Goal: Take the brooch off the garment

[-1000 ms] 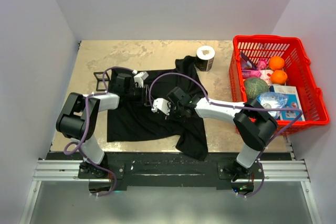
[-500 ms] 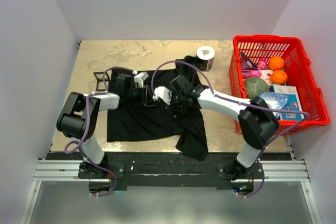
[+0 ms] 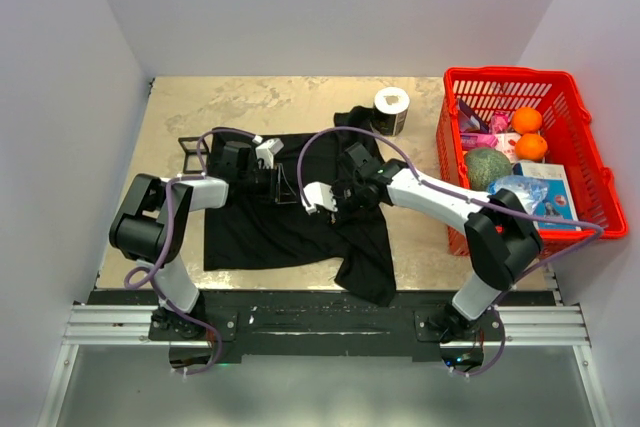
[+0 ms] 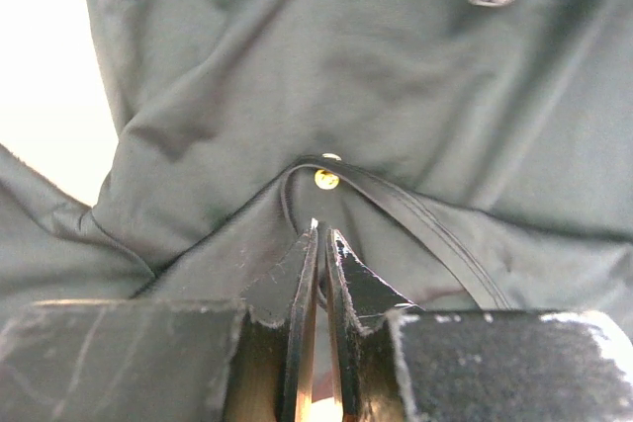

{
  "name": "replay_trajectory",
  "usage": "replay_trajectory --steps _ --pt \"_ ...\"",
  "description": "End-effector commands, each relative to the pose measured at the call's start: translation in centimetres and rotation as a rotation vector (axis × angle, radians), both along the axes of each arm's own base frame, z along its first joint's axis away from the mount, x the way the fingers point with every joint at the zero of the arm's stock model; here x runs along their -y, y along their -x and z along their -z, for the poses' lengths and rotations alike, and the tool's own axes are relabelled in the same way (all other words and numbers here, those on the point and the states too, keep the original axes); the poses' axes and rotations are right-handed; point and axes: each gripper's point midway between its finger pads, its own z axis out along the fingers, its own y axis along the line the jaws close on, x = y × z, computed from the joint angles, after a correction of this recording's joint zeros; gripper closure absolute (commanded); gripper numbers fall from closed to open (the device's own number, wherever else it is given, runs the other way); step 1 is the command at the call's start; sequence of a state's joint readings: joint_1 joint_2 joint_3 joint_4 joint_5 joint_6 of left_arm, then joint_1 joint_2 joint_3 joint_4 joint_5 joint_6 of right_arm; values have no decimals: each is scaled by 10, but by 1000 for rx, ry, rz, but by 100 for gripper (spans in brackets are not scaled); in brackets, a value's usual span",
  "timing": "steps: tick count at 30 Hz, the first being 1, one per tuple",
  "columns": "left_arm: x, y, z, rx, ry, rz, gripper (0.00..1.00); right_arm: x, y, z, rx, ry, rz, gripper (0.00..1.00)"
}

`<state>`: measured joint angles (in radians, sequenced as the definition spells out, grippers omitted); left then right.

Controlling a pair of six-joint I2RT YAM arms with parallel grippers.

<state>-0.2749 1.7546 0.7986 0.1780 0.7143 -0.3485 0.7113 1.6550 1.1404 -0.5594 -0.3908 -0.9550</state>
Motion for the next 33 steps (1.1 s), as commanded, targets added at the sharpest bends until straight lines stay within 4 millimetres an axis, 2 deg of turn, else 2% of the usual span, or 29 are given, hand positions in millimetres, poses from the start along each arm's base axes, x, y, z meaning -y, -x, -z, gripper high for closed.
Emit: replay_trajectory --steps 1,10,18,21,25,28,33 --pt "0 -13 -10 42 17 2 72 0 11 16 5 17 -183 88" --pt "-2 -17 -6 38 11 -6 72 2 11 39 6 74 -320 88" --pt "-5 -17 -2 30 8 -13 72 -3 5 45 11 80 -360 87" --pt "-5 -18 -2 29 11 -14 72 -4 2 40 13 80 -368 88" --pt "-6 -18 -3 27 15 -16 72 -6 -5 22 23 74 -392 87" --pt "-4 -19 -5 26 25 -15 72 -2 -6 17 13 88 -403 87" --pt "-4 -23 -8 33 25 -17 72 0 -8 20 9 105 -425 87"
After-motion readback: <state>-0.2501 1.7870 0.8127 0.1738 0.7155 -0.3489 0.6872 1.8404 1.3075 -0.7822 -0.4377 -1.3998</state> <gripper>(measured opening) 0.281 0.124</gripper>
